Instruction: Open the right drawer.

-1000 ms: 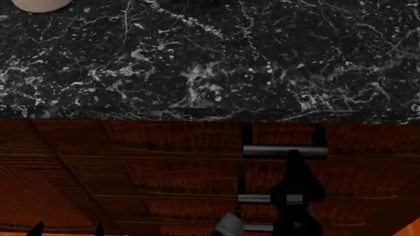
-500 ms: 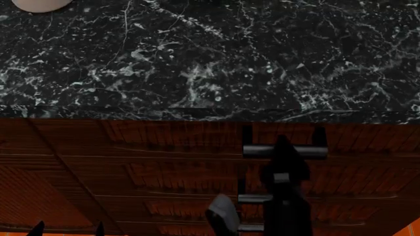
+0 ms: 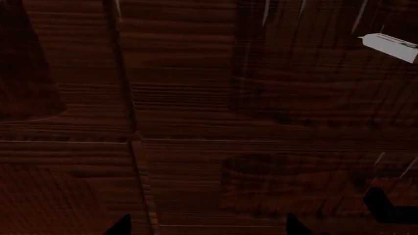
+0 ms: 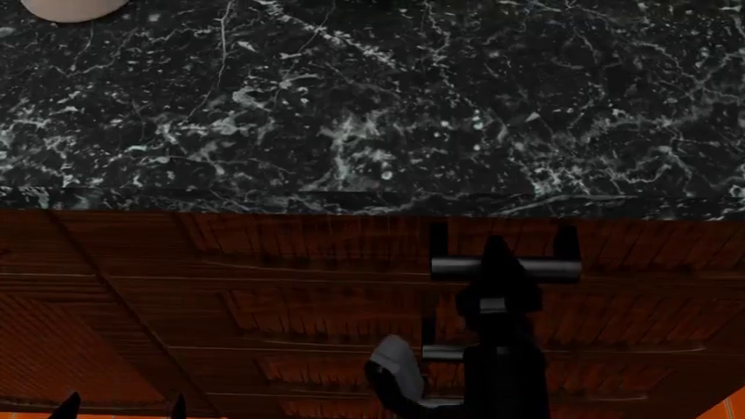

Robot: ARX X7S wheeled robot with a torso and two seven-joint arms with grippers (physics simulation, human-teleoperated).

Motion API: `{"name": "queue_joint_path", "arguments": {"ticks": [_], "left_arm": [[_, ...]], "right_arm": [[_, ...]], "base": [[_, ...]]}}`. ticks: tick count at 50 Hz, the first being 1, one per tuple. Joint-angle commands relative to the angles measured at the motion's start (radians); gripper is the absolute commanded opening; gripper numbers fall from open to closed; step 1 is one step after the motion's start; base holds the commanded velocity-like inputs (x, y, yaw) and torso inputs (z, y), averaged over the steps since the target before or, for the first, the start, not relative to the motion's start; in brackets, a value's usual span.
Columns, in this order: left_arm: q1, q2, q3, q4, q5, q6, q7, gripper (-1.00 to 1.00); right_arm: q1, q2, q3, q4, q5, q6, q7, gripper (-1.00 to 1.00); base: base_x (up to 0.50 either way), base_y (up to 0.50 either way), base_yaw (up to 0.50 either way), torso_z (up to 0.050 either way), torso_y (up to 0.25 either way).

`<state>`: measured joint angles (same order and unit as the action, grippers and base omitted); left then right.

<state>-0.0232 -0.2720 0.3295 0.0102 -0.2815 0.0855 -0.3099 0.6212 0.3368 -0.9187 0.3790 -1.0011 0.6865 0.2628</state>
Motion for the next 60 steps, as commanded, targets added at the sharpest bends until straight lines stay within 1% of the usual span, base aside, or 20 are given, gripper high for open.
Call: {"name": "queue_joint_path", "arguments": {"ticks": [1, 24, 25, 30, 40, 51, 53, 57, 60], "left_arm": [[-0.001, -0.003, 0.006, 0.0, 0.0, 0.0, -0.003, 1.0], [-0.005, -0.007, 0.016, -0.008, -0.004, -0.001, -0.006, 1.0], [-0.006, -0.007, 0.016, -0.007, -0.005, -0.002, -0.006, 1.0], [-0.006, -0.009, 0.017, -0.003, -0.007, -0.005, -0.009, 1.0], [-0.004, -0.011, 0.02, -0.005, -0.007, 0.002, -0.009, 1.0], [-0.004, -0.014, 0.025, 0.001, -0.009, 0.0, -0.013, 1.0], [-0.007, -0.014, 0.025, -0.005, -0.009, 0.004, -0.011, 1.0], [-0.006, -0.015, 0.026, 0.002, -0.01, -0.001, -0.015, 1.0], [-0.005, -0.016, 0.027, 0.004, -0.01, -0.001, -0.016, 1.0]], "right_arm": [[0.021, -0.015, -0.002, 0.051, 0.011, -0.016, 0.013, 1.0], [0.07, -0.051, 0.028, 0.168, 0.069, -0.068, 0.068, 1.0], [0.07, -0.053, 0.028, 0.17, 0.066, -0.063, 0.07, -1.0], [0.07, -0.051, 0.04, 0.161, 0.069, -0.063, 0.101, -1.0], [0.061, -0.042, 0.034, 0.148, 0.058, -0.057, 0.106, -1.0], [-0.009, 0.029, -0.006, -0.024, -0.028, 0.018, 0.036, -1.0], [-0.025, 0.056, -0.027, -0.084, -0.071, 0.046, -0.001, -1.0], [-0.039, 0.083, -0.049, -0.14, -0.117, 0.072, -0.038, -1.0], [-0.05, 0.089, -0.049, -0.149, -0.12, 0.077, -0.031, -1.0]], "base": [[0.0, 0.0, 0.0, 0.0, 0.0], [0.0, 0.0, 0.0, 0.0, 0.0], [0.0, 0.0, 0.0, 0.0, 0.0], [0.02, 0.0, 0.0, 0.0, 0.0], [0.01, 0.0, 0.0, 0.0, 0.0], [0.0, 0.0, 0.0, 0.0, 0.0], [0.0, 0.0, 0.0, 0.0, 0.0], [0.0, 0.0, 0.0, 0.0, 0.0], [0.0, 0.0, 0.0, 0.0, 0.0]]}}
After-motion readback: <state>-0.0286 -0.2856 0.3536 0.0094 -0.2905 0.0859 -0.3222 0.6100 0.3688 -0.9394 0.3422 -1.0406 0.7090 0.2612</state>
